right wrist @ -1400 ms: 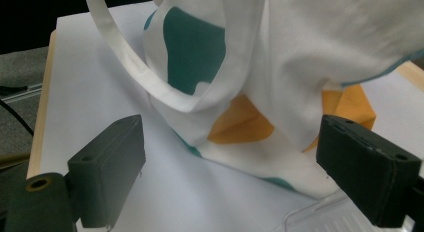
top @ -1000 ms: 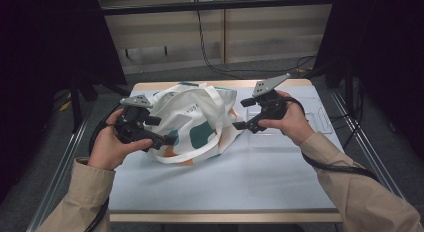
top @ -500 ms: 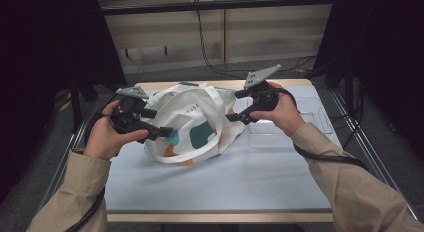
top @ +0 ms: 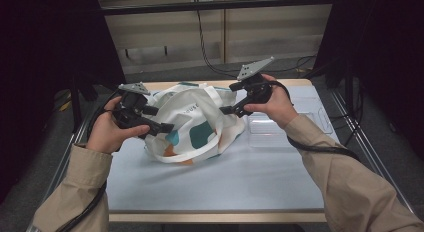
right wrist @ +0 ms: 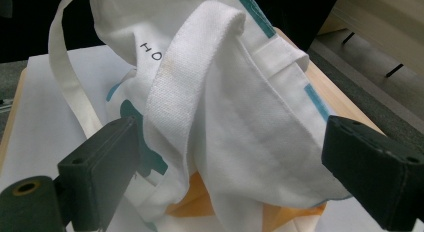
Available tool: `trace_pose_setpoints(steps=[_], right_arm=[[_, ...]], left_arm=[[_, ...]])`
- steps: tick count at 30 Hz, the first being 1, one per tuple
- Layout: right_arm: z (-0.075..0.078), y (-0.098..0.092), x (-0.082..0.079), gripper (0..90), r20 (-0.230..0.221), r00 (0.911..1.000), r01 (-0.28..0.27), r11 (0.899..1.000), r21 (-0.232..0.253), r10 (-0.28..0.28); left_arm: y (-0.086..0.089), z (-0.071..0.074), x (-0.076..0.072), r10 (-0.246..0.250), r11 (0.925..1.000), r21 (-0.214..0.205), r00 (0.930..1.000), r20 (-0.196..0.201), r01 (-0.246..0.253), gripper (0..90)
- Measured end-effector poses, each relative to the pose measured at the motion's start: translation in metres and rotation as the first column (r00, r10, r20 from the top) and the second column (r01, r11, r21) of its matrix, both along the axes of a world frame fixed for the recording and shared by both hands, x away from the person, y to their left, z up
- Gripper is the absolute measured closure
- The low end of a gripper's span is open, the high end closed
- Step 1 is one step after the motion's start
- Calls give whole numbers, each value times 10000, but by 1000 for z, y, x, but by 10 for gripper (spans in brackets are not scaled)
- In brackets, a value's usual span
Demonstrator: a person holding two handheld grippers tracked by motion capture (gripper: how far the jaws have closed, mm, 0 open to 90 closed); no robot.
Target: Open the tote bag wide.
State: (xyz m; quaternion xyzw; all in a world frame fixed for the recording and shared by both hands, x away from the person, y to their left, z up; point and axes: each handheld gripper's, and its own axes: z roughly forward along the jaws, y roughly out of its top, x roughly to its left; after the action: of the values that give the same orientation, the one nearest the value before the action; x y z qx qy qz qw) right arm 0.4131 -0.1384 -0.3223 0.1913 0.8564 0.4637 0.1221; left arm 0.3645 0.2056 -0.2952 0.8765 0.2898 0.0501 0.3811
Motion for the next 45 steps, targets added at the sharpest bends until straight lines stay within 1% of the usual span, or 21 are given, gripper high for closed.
trace_pose_setpoints(steps=[4,6,12,15,16,17,19,21,22,23,24,25,26,27,33,37,38,42,43,44,45], right_arm=[[-1,5,3,76,-3,10000,-84,9999,-107,84],[-1,8,3,76,53,9999,-129,9999,-89,130],[-2,16,6,86,179,9994,-300,9995,-82,301],[-4,19,7,163,187,9985,-509,9986,-139,511],[-4,19,7,163,187,9985,-509,9986,-139,511],[-5,20,7,209,147,9977,-652,9977,-187,655],[-6,21,6,228,149,9973,-716,9971,-240,720],[-8,23,4,361,90,9974,-711,9967,-386,715],[-8,24,4,374,16,9975,-709,9964,-472,710],[-9,25,3,421,8,9969,-791,9957,-477,793],[-9,26,3,527,54,9958,-914,9940,-606,919],[-9,28,1,617,-67,9946,-1035,9917,-769,1033],[-9,28,1,617,-67,9946,-1035,9917,-769,1033],[-10,28,0,677,-116,9942,-1077,9911,-783,1071],[-15,28,-4,755,-401,9909,-1317,9868,-946,1284],[-19,25,-6,783,-813,9871,-1445,9864,-778,1382],[-21,23,-8,789,-873,9860,-1488,9861,-737,1422],[-23,22,-11,794,-890,9846,-1571,9849,-726,1504],[-23,21,-12,796,-927,9839,-1603,9841,-763,1530],[-24,21,-13,800,-930,9840,-1588,9846,-725,1519],[-25,20,-14,804,-973,9817,-1715,9819,-801,1635]], left_arm=[[-2,-2,1,-29,10000,-81,10000,-36,28,111],[-3,-3,1,-60,10000,-44,9999,-130,60,111],[-3,-2,3,-115,9999,68,9999,-90,116,117],[-3,2,4,-24,10000,21,10000,-70,24,122],[-2,3,5,-27,10000,66,10000,9,27,122],[-2,5,5,28,10000,69,10000,26,-28,122],[-1,8,5,80,10000,15,9998,180,-81,128],[-1,11,6,147,9999,54,9997,201,-148,128],[-1,11,7,204,9998,65,9995,225,-206,128],[-1,12,8,220,9997,65,9995,233,-222,130],[-1,12,9,236,9997,46,9995,196,-237,132],[-1,12,10,296,9995,41,9993,226,-297,135],[-1,12,11,272,9996,85,9993,256,-274,135],[-2,12,12,314,9995,47,9992,236,-315,135],[-5,15,19,476,9986,221,9981,400,-485,142],[-6,16,23,517,9983,258,9975,485,-530,161],[-7,16,24,615,9979,155,9971,441,-622,161],[-8,15,30,667,9975,200,9968,450,-676,169],[-7,16,31,629,9973,351,9966,525,-648,176],[-9,16,31,709,9969,293,9958,579,-727,186],[-9,16,32,618,9974,332,9968,502,-635,191]])
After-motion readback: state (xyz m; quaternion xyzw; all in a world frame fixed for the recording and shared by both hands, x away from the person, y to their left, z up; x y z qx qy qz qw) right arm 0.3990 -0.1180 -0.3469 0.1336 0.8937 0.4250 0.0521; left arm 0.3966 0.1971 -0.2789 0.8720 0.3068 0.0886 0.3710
